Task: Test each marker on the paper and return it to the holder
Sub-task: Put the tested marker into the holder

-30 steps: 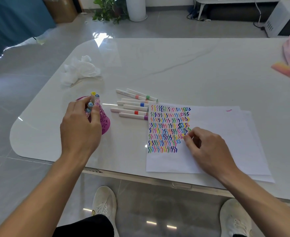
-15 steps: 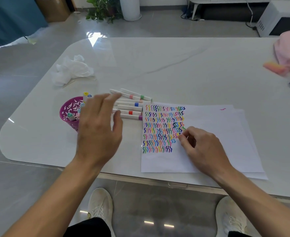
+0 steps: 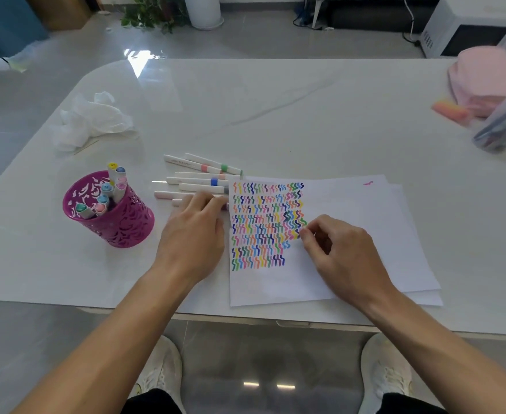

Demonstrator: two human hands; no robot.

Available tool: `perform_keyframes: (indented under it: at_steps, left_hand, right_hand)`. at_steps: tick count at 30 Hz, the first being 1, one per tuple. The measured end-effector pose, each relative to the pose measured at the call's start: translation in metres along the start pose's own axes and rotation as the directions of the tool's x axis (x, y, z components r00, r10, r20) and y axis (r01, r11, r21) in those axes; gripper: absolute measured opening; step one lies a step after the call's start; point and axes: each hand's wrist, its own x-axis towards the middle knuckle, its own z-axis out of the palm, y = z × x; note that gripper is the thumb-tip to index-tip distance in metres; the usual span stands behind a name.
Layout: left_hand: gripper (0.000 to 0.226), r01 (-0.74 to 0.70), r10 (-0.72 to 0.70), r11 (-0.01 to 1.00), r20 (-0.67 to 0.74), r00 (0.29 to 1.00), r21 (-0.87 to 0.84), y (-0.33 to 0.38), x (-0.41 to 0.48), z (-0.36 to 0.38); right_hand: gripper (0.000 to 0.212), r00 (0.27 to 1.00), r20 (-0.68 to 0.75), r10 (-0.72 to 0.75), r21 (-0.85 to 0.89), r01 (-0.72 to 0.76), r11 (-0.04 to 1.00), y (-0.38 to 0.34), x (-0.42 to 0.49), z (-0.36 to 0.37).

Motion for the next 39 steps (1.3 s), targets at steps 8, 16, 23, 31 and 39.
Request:
perform_keyframes:
  at_steps: [8, 16, 23, 31, 39]
  left_hand:
    - [0.03, 0.064, -0.062, 0.997, -0.037, 0.997, 0.047, 0.005, 0.004, 0.004]
    - [0.024, 0.119, -0.115, 0.988, -0.053, 0.992, 0.095, 0.008, 0.004, 0.0]
    - [0.017, 0.207, -0.209, 0.978, -0.081, 0.975, -0.035, 0.014, 0.004, -0.006]
    - [0.018, 0.097, -0.193, 0.777, -0.089, 0.977, -0.622, 0.029, 0.007, -0.022]
    - [0.015, 0.258, -0.077, 0.321, 0.247, 0.966, -0.911, 0.045, -0.001, -0.025]
  right_hand:
    - [0.018, 0.998, 0.053, -0.023, -0.071, 0.026, 0.997, 0.005, -0.004, -0.002]
    - [0.017, 0.997, 0.08, 0.022, -0.076, -0.016, 0.997, 0.004, -0.001, -0.003]
    - [0.018, 0.997, 0.078, 0.023, -0.085, -0.016, 0.996, 0.003, -0.001, -0.003]
    - [0.017, 0.998, 0.046, -0.033, -0.047, 0.036, 0.998, 0.002, -0.002, -0.004]
    - [0.036, 0.98, 0.039, -0.193, 0.152, 0.185, 0.971, -0.02, -0.005, -0.01]
